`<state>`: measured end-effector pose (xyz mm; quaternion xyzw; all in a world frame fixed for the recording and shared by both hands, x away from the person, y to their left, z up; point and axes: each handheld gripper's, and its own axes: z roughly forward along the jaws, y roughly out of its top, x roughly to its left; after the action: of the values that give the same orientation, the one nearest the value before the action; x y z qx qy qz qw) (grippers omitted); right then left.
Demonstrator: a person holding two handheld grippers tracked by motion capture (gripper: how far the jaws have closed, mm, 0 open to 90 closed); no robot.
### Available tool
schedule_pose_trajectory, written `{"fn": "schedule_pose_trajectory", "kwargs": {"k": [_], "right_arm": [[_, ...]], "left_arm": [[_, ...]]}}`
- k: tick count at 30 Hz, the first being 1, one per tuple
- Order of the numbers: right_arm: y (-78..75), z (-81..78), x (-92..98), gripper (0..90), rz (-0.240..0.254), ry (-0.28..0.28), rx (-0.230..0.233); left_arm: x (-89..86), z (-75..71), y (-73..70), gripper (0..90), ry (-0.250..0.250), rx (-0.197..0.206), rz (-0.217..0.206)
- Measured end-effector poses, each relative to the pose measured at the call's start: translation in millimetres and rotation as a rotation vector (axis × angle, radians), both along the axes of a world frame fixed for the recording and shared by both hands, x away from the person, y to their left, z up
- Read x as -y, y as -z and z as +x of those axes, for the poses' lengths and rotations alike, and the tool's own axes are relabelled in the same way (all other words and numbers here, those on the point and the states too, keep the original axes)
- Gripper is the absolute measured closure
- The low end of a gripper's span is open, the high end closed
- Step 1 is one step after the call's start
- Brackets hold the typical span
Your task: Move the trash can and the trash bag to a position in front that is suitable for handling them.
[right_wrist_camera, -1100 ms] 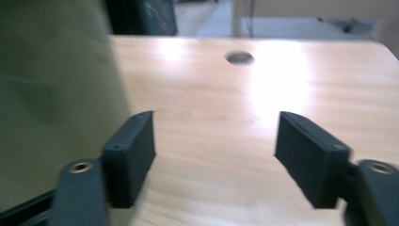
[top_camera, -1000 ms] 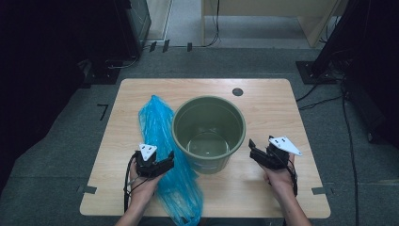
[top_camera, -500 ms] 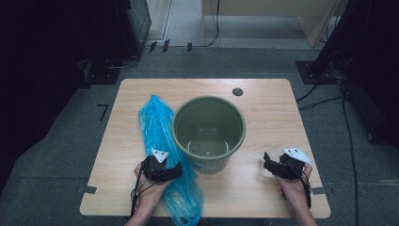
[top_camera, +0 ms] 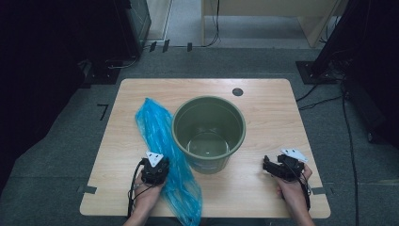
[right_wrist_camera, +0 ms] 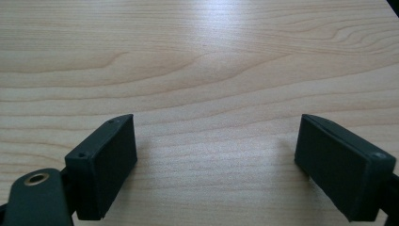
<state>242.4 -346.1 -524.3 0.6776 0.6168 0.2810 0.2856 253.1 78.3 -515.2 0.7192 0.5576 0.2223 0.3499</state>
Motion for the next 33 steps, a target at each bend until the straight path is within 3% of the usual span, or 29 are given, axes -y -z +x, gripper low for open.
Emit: {"fn": "schedule_pose_trajectory", "kwargs": {"k": [4, 8, 10, 16, 19, 22, 26, 29, 32, 33], "right_arm": [[0.0, -0.2, -0.1, 12.8, -0.004, -0.003, -0.001], [0.1, -0.2, -0.6, 12.8, -0.001, -0.011, -0.001], [0.1, -0.2, -0.9, 12.8, 0.001, -0.015, -0.001], [0.1, -0.4, -1.1, 13.3, -0.003, -0.031, 0.001], [0.1, -0.5, -1.2, 13.4, -0.003, -0.032, 0.001], [0.1, -0.5, -1.2, 13.3, -0.003, -0.032, 0.001], [0.1, -0.5, -1.2, 13.4, -0.003, -0.032, 0.002], [0.1, -0.5, -1.2, 13.4, -0.004, -0.033, 0.001], [0.1, -0.5, -1.3, 13.4, -0.003, -0.032, 0.002], [0.1, -0.5, -1.2, 13.4, -0.004, -0.034, 0.002]], "left_arm": [[-4.5, -1.4, -1.3, 90.0, 0.025, 0.004, -0.044], [-9.9, -4.9, -7.9, 90.0, 0.048, 0.046, -0.061], [-12.9, -6.4, -13.2, 90.0, 0.065, 0.085, -0.077], [-23.6, -14.4, -38.5, 90.0, 0.077, 0.226, -0.07], [-27.7, -16.9, -48.2, 90.0, 0.094, 0.259, -0.047], [-35.3, -12.5, -47.9, 88.7, 0.112, 0.192, -0.039], [-48.0, -4.4, -38.9, 76.3, 0.119, 0.101, -0.024], [-55.2, -3.2, -36.2, 64.5, 0.098, 0.1, -0.007], [-57.3, -3.2, -37.5, 36.4, 0.024, 0.129, 0.023], [-58.8, -2.6, -38.2, 32.8, 0.006, 0.132, 0.017]]}}
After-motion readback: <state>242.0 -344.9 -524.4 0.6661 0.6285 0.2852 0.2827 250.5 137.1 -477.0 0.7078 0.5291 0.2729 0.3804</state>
